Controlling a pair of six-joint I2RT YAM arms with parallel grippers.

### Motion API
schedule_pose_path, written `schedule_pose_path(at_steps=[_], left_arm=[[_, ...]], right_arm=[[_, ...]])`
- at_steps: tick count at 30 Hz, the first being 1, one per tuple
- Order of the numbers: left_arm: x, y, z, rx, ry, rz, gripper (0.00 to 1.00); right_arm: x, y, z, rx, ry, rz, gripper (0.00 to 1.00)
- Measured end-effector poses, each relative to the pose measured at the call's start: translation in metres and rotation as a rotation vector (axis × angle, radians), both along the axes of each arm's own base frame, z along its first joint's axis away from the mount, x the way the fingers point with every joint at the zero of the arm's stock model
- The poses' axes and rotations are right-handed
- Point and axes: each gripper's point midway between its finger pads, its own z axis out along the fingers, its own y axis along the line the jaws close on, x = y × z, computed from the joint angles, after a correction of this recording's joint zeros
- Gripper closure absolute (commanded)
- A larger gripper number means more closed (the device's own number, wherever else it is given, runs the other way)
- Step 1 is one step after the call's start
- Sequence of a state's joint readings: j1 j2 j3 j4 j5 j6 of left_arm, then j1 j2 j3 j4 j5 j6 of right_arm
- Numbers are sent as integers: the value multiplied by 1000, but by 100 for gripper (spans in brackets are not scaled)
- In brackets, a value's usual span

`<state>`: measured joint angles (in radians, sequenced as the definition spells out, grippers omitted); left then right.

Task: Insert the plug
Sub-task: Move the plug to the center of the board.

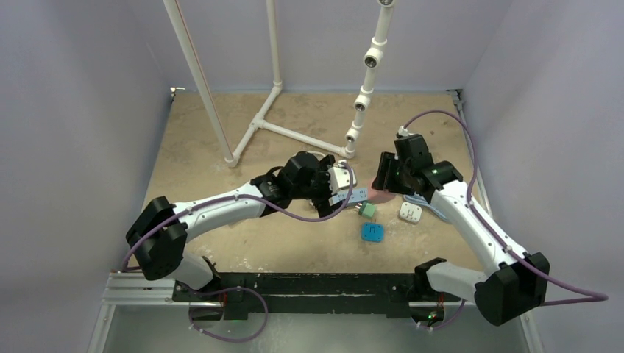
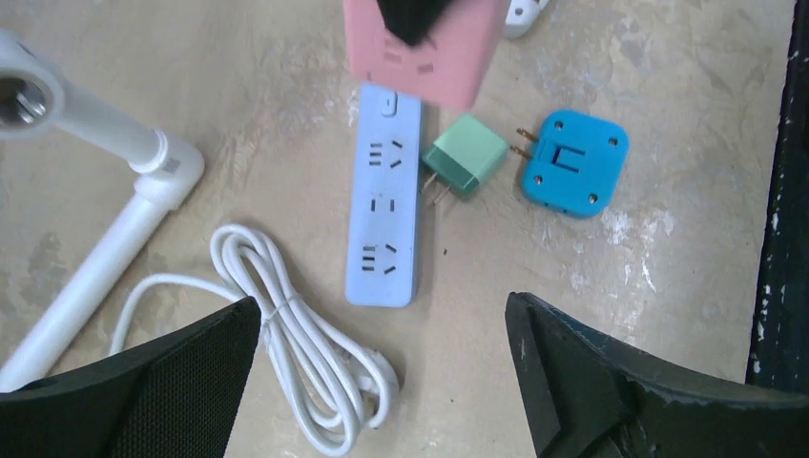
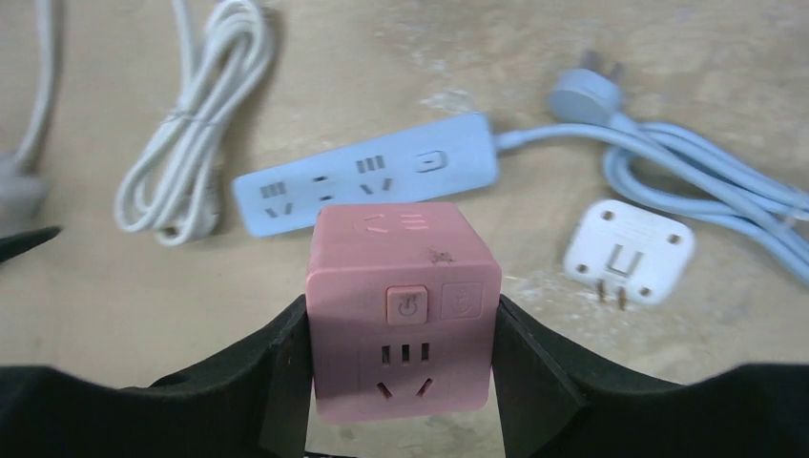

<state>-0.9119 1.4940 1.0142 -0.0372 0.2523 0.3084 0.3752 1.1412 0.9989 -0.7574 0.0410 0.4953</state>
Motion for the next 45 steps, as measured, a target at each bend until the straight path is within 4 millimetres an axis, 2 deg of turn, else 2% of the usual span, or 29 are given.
schedule_pose_path(at_steps=[4, 7, 11, 15, 22, 25, 31, 38, 40, 43, 45], left_arm=[[-3, 10, -17, 48, 26, 21, 1], [-2, 16, -19, 64, 34, 33, 1], [6, 26, -9, 51, 21, 66, 1], [18, 37, 4, 25, 6, 112, 1], [47, 72, 18, -11, 3, 236, 1], [51, 85, 18, -5, 6, 267, 1], [45, 90, 24, -11, 0, 268, 1], [44, 91, 23, -7, 4, 266, 1], [43, 91, 22, -7, 5, 264, 1], [42, 90, 21, -8, 8, 259, 1], [42, 89, 20, -8, 13, 251, 1]], right_arm=[[4, -23, -9, -127, 36, -80, 100], [7, -37, -19, -219, 80, -123, 100], [6, -49, -33, -326, 147, -142, 100], [2, -48, -47, -383, 204, -119, 100], [-4, -31, -67, -428, 264, -34, 100], [-6, -25, -77, -449, 290, -5, 100], [-3, -10, -76, -460, 250, 42, 100], [-20, 53, -78, -365, 216, 238, 100], [-24, 63, -79, -318, 224, 270, 100], [-28, 72, -74, -257, 221, 293, 100], [-26, 71, -64, -241, 192, 288, 100]])
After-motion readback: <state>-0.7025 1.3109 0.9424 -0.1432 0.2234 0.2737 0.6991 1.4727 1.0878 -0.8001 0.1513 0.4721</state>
